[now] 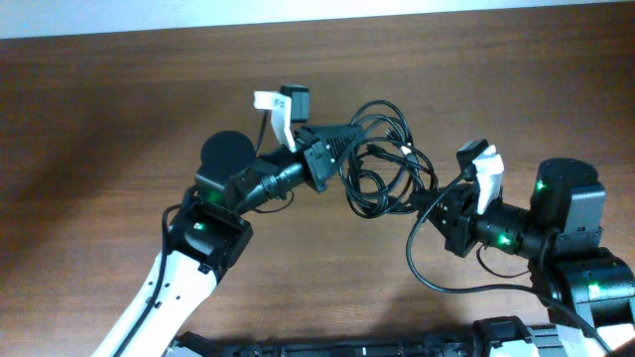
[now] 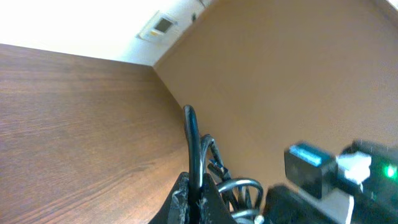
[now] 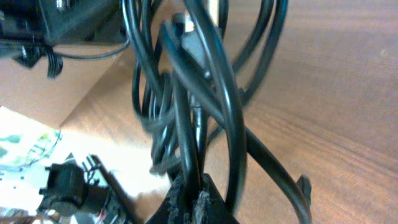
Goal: Untangle cables
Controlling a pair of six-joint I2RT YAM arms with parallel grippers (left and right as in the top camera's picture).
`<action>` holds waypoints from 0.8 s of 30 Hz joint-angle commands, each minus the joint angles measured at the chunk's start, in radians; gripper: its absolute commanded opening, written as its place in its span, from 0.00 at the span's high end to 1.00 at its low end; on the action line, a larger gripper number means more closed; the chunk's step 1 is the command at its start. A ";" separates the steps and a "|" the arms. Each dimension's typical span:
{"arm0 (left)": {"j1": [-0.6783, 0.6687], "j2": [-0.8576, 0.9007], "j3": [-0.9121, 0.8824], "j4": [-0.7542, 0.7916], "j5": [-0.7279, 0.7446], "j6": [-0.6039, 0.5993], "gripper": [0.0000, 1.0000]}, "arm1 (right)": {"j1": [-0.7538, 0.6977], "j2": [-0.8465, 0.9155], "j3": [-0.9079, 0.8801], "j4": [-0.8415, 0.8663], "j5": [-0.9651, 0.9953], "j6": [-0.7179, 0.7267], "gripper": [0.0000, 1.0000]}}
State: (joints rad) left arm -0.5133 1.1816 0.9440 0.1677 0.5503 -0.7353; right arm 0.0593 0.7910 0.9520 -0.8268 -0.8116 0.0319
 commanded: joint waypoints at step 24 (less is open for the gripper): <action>0.069 -0.020 0.017 0.018 -0.320 -0.275 1.00 | -0.001 -0.005 0.015 -0.125 -0.023 -0.062 0.96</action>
State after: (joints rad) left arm -0.4660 1.1816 0.9440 0.1677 0.3618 -0.9962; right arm 0.0593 0.7910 0.9520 -0.9279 -0.8230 -0.0093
